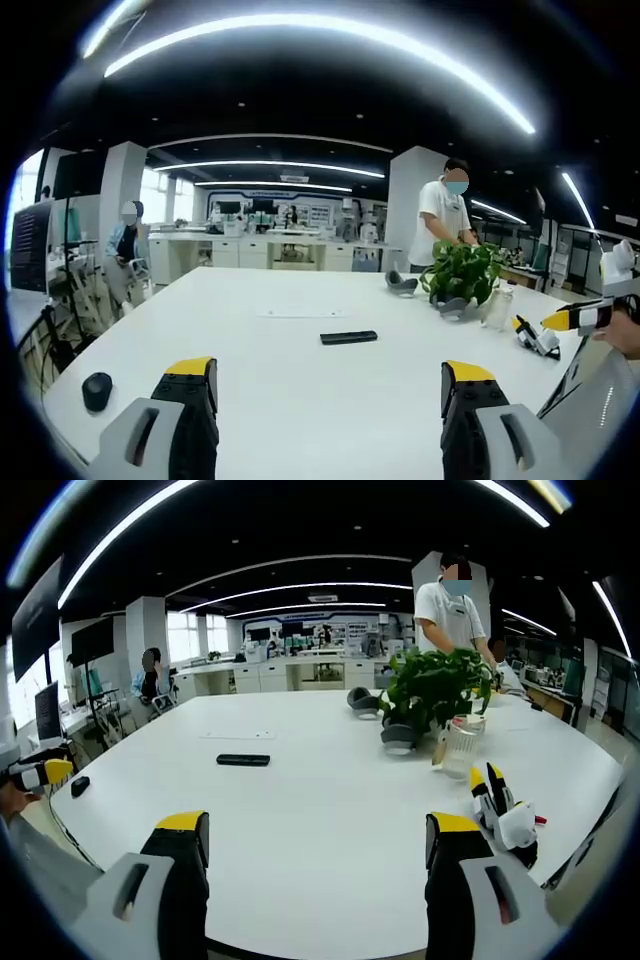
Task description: Press the specified remote control buttons in sequence, fully releasing each button before pressing the next.
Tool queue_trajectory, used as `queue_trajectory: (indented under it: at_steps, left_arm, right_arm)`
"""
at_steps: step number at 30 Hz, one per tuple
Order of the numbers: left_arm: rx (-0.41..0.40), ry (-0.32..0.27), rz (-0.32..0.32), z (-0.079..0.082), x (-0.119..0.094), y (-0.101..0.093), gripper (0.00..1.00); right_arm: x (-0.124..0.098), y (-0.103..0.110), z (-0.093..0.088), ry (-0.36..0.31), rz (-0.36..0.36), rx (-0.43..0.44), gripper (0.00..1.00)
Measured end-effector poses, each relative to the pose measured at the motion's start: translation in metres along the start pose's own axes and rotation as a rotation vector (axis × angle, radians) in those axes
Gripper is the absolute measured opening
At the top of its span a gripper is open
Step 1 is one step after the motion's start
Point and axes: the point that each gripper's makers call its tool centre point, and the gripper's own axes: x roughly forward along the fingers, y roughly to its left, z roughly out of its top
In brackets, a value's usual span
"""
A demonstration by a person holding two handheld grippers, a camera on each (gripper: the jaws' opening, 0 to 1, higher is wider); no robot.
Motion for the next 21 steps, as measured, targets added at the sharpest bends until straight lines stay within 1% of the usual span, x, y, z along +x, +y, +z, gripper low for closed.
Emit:
queue_trajectory:
  at_steps: [8,10,14,21]
  left_arm:
    - [0.007,-0.001,-0.009,0.0009,-0.0003,-0.0023,0.96]
    - [0.009,0.007,-0.010,-0.0002,-0.0005,-0.0032,0.96]
    - [0.006,0.007,-0.010,0.0035,-0.0015,-0.0065,0.96]
    - [0.003,0.007,-0.006,0.0044,-0.0017,-0.0057,0.96]
  right_arm:
    - [-0.0003,-0.0011,-0.0014,0.006,-0.005,-0.001,0.92]
    - [-0.0003,-0.0009,-0.0016,0.007,-0.005,-0.003,0.92]
    - [-0.0001,-0.0009,-0.0021,0.010,-0.004,-0.005,0.92]
    - [0.0003,-0.0003,-0.0031,0.018,-0.002,-0.011,0.92]
